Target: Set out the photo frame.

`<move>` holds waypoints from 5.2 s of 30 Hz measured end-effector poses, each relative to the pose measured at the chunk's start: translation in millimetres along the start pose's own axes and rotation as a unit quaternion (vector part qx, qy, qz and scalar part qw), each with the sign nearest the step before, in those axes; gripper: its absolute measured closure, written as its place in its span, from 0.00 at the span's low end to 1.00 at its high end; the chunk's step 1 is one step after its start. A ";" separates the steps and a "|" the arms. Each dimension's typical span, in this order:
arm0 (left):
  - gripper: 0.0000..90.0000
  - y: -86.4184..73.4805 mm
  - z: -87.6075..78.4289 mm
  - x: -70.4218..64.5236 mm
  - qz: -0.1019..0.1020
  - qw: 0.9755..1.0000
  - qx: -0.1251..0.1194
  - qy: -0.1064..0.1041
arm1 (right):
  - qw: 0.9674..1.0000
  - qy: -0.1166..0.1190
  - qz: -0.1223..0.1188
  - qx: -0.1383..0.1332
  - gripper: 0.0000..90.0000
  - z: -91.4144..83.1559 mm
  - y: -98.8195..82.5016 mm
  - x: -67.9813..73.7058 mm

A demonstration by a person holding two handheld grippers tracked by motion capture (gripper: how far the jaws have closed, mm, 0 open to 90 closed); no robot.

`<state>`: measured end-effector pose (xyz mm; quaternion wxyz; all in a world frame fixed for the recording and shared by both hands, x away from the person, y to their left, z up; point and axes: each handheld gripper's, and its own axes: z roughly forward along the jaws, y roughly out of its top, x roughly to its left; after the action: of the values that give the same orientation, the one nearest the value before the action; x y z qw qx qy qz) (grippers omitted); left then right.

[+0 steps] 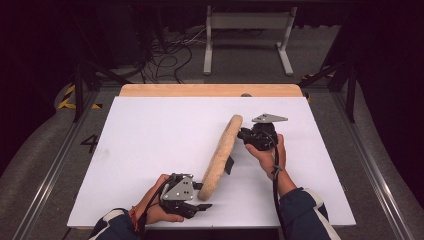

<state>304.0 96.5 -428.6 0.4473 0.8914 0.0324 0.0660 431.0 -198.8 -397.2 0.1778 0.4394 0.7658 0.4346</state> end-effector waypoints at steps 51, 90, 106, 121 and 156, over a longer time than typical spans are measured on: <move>0.30 -31.8 -30.7 -5.9 -0.066 0.997 0.017 0.048 | 0.973 0.060 0.037 0.219 0.63 3.1 29.7 63.5; 0.23 -46.1 -32.8 102.5 -0.188 0.968 -0.012 0.163 | 0.938 0.160 -0.209 0.225 0.46 -10.8 46.9 75.6; 0.24 -42.9 -12.2 126.5 -0.193 0.966 -0.004 0.172 | 0.982 0.067 -0.164 0.066 0.36 -87.5 -4.3 39.5; 0.48 -36.2 -5.0 132.8 -0.176 0.972 -0.026 0.153 | 0.997 0.038 -0.065 -0.030 0.56 -118.0 -76.8 28.8; 0.68 -47.2 -36.9 98.3 -0.176 0.967 0.011 0.184 | 0.996 0.006 -0.078 -0.029 0.71 -76.1 -71.0 11.7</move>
<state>395.9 165.4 -436.0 0.4279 0.8492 0.2712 0.1492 338.0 -244.7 -411.7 0.2191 0.3698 0.7860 0.4444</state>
